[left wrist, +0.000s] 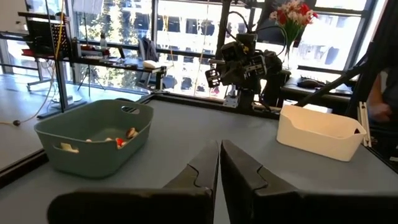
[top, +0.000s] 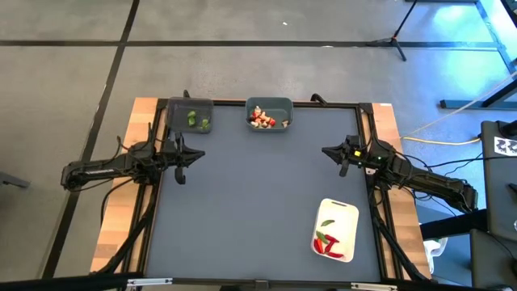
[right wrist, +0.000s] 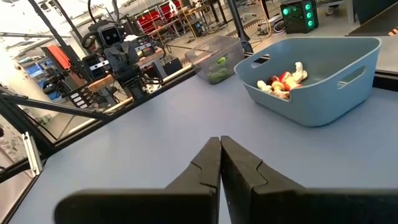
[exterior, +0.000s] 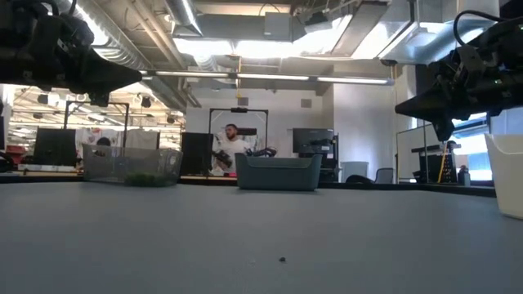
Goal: Sort produce into baskets
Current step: Return to Home Position
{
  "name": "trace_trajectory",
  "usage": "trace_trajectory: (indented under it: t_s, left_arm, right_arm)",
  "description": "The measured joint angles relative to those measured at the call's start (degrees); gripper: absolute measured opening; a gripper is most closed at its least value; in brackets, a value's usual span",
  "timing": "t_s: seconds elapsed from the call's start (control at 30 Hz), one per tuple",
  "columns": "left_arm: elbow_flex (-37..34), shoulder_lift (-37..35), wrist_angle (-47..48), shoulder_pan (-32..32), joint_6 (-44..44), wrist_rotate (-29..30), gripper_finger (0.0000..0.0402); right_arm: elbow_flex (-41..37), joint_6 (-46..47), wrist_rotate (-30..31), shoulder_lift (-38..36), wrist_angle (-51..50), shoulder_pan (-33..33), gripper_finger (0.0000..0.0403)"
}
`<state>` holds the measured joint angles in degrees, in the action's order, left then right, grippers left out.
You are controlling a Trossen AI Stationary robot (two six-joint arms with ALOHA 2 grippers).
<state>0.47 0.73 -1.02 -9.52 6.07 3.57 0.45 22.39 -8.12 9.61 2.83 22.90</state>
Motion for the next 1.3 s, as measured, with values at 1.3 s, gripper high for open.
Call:
trace_trajectory:
  t_s: [1.3]
  left_arm:
    - [0.02,0.0,-0.04,0.02,-0.16,0.01,0.0011]
  right_arm:
    - [-0.03,-0.02,3.58,-3.74,-0.74,-14.29,0.0014]
